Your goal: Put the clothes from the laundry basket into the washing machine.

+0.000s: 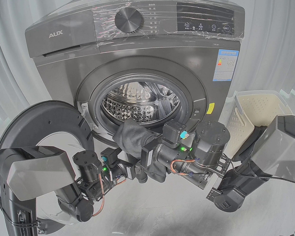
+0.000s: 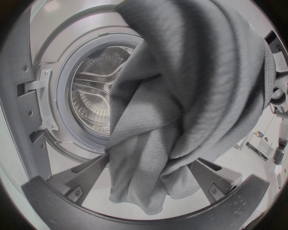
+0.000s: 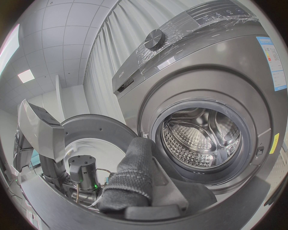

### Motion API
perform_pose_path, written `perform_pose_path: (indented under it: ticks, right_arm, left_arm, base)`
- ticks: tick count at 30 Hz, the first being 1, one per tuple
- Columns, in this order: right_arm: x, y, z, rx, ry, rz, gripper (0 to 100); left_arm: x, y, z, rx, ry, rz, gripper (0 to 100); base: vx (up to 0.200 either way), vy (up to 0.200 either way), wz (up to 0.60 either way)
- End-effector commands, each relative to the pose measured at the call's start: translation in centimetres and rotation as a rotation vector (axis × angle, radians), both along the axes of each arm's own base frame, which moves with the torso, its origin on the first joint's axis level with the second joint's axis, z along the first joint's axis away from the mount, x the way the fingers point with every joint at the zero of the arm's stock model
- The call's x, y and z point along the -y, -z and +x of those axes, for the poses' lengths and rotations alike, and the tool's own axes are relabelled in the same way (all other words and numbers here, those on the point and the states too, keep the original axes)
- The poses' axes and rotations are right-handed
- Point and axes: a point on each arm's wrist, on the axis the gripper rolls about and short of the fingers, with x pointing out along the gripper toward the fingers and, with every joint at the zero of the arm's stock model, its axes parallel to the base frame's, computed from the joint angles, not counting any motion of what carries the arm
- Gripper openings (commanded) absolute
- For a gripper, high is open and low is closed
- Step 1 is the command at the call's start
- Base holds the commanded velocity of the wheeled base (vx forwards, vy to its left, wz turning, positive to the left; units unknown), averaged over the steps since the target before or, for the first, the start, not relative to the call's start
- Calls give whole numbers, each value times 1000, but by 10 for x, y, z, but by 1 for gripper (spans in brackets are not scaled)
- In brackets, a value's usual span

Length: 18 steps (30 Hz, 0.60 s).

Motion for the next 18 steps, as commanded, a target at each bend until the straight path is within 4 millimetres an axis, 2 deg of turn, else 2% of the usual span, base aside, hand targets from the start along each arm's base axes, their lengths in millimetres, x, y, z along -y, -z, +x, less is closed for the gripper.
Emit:
perform_pose_path:
  ticks: [1,8,14,18]
  right_arm:
    - [4,-2,-3,-5,1,-3,0]
    - [11,2,0,-16,20,-15,0]
    - [36,20,-3,-81,59,-91,0]
    - [44,28,-11,-109,37,-130,0]
  left_arm:
    - [3,10,8,-6,-24,3,0]
    - [5,2,14,24,-40,-26,0]
    - [0,-12,19,48,-90,-78,0]
    - [-2,-14,19,50,-96,-79,0]
  base:
    - [0,0,0]
    - [0,0,0]
    - [0,0,0]
    - [0,0,0]
